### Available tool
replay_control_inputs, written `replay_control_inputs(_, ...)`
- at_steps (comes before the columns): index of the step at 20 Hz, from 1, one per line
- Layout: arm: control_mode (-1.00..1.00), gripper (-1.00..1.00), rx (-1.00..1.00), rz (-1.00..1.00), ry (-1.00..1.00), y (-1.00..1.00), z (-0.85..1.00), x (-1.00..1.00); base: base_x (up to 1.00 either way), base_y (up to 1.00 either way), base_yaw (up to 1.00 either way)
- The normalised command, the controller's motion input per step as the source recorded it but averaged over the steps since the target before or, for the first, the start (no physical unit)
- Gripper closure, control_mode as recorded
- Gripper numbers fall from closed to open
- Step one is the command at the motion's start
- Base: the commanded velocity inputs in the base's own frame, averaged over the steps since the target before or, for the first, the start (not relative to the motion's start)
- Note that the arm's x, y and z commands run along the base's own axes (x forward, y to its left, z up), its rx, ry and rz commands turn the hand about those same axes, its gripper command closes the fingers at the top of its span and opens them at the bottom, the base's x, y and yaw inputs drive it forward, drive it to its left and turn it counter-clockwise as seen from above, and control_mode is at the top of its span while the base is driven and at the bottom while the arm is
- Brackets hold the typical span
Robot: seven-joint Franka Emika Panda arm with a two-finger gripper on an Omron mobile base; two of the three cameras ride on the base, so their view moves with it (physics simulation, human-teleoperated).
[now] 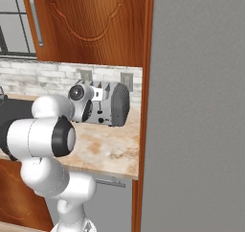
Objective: Start the toaster. Once the lever pops up, take the bread to the plate on the dining counter.
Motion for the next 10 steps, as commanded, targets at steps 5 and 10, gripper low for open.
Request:
replay_control_inputs(5,-1.00,-1.00,0.00,0.00,0.00,0.00,0.19,0.00,0.00,0.00,0.00)
replay_control_inputs(10,-1.00,-1.00,0.00,0.00,0.00,0.00,0.04,-0.03,0.00,0.00,0.00)
